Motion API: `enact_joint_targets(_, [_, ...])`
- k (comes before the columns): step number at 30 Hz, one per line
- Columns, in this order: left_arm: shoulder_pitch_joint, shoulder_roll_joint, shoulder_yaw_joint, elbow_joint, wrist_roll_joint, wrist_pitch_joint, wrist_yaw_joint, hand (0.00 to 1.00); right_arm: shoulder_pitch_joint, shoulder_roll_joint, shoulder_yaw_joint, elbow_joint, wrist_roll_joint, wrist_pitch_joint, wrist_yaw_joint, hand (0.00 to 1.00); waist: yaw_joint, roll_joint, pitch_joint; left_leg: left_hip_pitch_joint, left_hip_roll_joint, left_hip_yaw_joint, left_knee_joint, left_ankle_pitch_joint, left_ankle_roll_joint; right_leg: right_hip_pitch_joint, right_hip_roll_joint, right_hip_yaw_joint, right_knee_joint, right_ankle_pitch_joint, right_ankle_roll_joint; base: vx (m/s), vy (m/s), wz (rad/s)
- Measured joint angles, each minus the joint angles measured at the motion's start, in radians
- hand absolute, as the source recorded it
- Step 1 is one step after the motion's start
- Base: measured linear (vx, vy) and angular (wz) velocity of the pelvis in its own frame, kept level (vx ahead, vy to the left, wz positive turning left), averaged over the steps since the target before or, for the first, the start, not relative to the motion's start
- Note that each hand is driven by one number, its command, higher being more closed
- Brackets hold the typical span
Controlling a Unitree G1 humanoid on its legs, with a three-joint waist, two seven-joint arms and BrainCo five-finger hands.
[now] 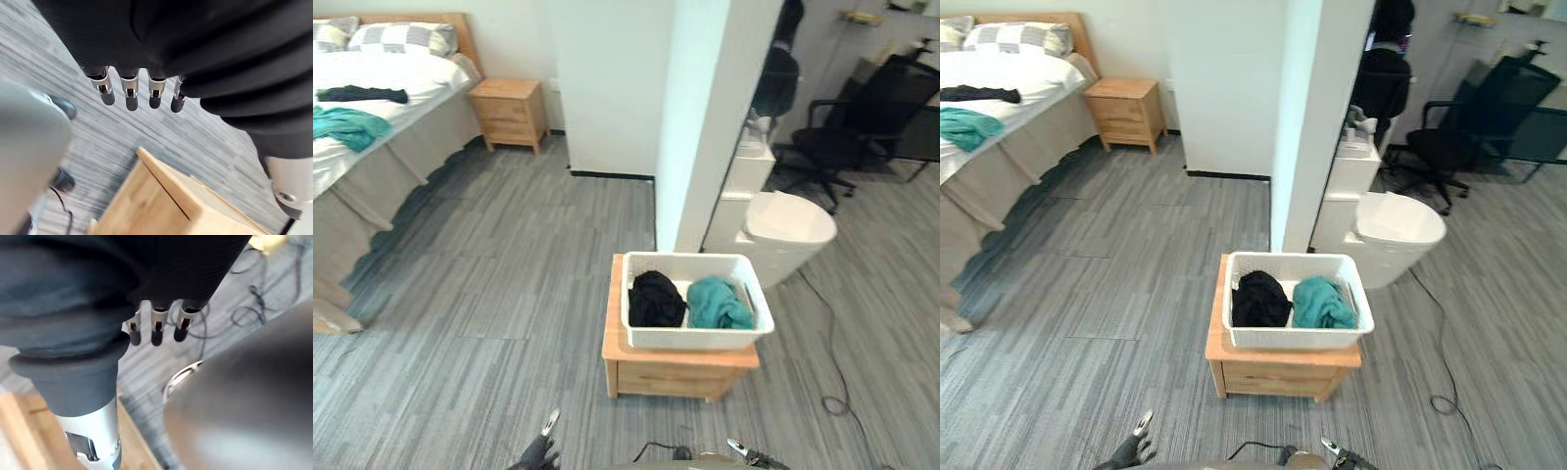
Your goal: Pick up the laundry basket with both hands and put the clothes into the washing machine.
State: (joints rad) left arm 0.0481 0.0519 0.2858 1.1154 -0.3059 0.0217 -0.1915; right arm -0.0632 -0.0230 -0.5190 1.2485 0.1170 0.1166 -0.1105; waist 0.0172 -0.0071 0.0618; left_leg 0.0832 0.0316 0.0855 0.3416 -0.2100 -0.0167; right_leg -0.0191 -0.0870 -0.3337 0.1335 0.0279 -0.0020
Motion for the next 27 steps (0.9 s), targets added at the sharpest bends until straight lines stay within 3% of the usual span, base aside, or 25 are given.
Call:
enact_joint_targets(1, [-0.008,-0.01,0.008,-0.013,-0.014,0.001,-0.006,0.0,0.0,-0.004,0.041,-0.001,0.0,0.0,-0.004,0.0,0.001,0.003,-0.001,-0.047,0.01,0.0,0.115,0.001,-0.001,0.02,0.003,-0.011,-0.014,-0.006,-0.007,0.44,-0.207,0.39])
enact_joint_targets(3, [-0.007,-0.035,0.035,-0.014,-0.036,0.0,-0.005,0.0,-0.023,-0.012,0.145,-0.019,0.006,-0.002,-0.009,0.0,0.026,0.031,0.01,-0.232,0.071,-0.007,0.551,0.087,-0.034,0.107,0.032,-0.01,-0.057,-0.03,-0.017,0.3,-0.116,-0.05])
enact_joint_targets(5, [0.009,-0.033,0.039,-0.006,-0.036,-0.017,-0.003,0.0,-0.039,0.02,0.122,-0.02,0.013,-0.007,-0.008,0.0,0.051,0.028,0.011,-0.294,0.108,0.001,0.648,0.068,-0.027,0.164,0.024,0.007,-0.084,-0.036,-0.021,0.25,-0.054,-0.41])
enact_joint_targets(8, [0.015,-0.029,0.063,-0.005,-0.048,-0.032,0.002,0.0,-0.066,0.065,0.045,-0.021,0.035,-0.011,-0.001,0.0,0.055,0.015,0.009,-0.286,0.162,0.015,0.345,0.069,-0.028,0.195,-0.021,0.029,-0.105,-0.055,0.009,0.21,0.019,-0.35])
enact_joint_targets(9, [0.024,-0.03,0.084,-0.003,-0.056,-0.031,0.003,0.0,-0.062,0.07,0.048,-0.026,0.041,-0.012,-0.001,0.0,0.05,0.02,0.006,-0.25,0.178,0.022,0.168,0.074,-0.034,0.196,-0.027,0.035,-0.099,-0.067,0.028,0.23,0.209,-0.16])
enact_joint_targets(10, [0.035,-0.043,0.118,-0.001,-0.058,-0.032,0.001,0.0,-0.053,0.068,0.045,-0.024,0.052,-0.015,-0.001,0.0,0.051,0.027,0.001,-0.211,0.179,-0.022,-0.032,0.12,-0.082,0.193,-0.035,0.042,-0.082,-0.093,0.065,0.23,0.263,-0.19])
enact_joint_targets(11, [0.046,-0.063,0.144,0.002,-0.06,-0.041,0.002,0.0,-0.05,0.055,0.049,-0.019,0.069,-0.02,-0.003,0.0,0.051,0.044,-0.005,-0.202,0.184,-0.039,-0.055,0.172,-0.102,0.187,-0.038,0.058,-0.055,-0.127,0.101,0.24,0.318,-0.22])
enact_joint_targets(12, [0.05,-0.068,0.148,0.009,-0.071,-0.046,0.004,0.0,-0.048,0.047,0.05,-0.019,0.079,-0.026,-0.004,0.0,0.051,0.052,-0.007,-0.184,0.19,-0.022,-0.062,0.139,-0.128,0.191,-0.038,0.068,-0.044,-0.133,0.116,0.24,0.347,-0.26])
enact_joint_targets(13, [0.056,-0.035,0.138,0.028,-0.076,-0.048,0.011,0.0,-0.044,0.061,0.061,-0.019,0.086,-0.03,-0.007,0.0,0.052,0.01,-0.024,-0.164,0.161,0.025,-0.092,0.145,-0.122,0.179,-0.078,0.087,-0.029,-0.136,0.128,0.24,0.316,-0.37])
enact_joint_targets(15, [0.071,0.026,0.126,0.054,-0.078,-0.038,0.009,0.0,-0.048,0.099,0.066,-0.044,0.132,-0.037,-0.021,0.0,0.05,-0.069,-0.07,-0.12,0.099,0.086,-0.208,0.171,-0.099,0.134,-0.136,0.13,-0.037,-0.129,0.119,0.24,0.236,-0.52])
enact_joint_targets(16, [0.066,0.038,0.114,0.064,-0.079,-0.034,0.007,0.0,-0.048,0.103,0.066,-0.059,0.15,-0.042,-0.022,0.0,0.049,-0.077,-0.075,-0.106,0.086,0.097,-0.24,0.181,-0.096,0.129,-0.144,0.141,-0.043,-0.121,0.115,0.23,0.217,-0.61])
enact_joint_targets(20, [0.046,0.051,0.059,0.062,-0.088,-0.018,-0.045,0.0,-0.011,0.103,0.067,-0.245,0.186,-0.038,-0.045,0.0,0.036,-0.064,-0.072,-0.036,0.052,0.184,-0.346,0.201,-0.081,0.117,-0.161,0.193,-0.084,-0.067,0.119,0.13,0.122,-0.57])
enact_joint_targets(22, [0.068,0.051,-0.001,-0.067,-0.138,0.011,-0.068,0.0,0.046,0.101,0.065,-0.465,0.176,-0.017,-0.078,0.0,0.011,-0.047,-0.068,-0.042,0.055,0.193,-0.348,0.201,-0.082,0.096,-0.156,0.203,-0.084,-0.063,0.122,0.09,-0.008,-0.24])
enact_joint_targets(24, [0.092,0.053,-0.035,-0.205,-0.201,0.043,-0.088,0.0,0.074,0.086,0.06,-0.651,0.11,0.032,-0.116,0.0,-0.005,-0.028,-0.061,-0.04,0.061,0.2,-0.375,0.214,-0.087,0.08,-0.148,0.204,-0.085,-0.063,0.122,0.07,-0.065,-0.18])
enact_joint_targets(27, [0.107,0.052,-0.043,-0.335,-0.254,0.085,-0.094,0.0,0.091,0.085,0.013,-0.785,0.05,0.102,-0.159,0.0,-0.004,-0.012,-0.061,-0.031,0.078,0.218,-0.408,0.23,-0.098,0.064,-0.127,0.207,-0.084,-0.063,0.122,0.05,-0.077,-0.17])
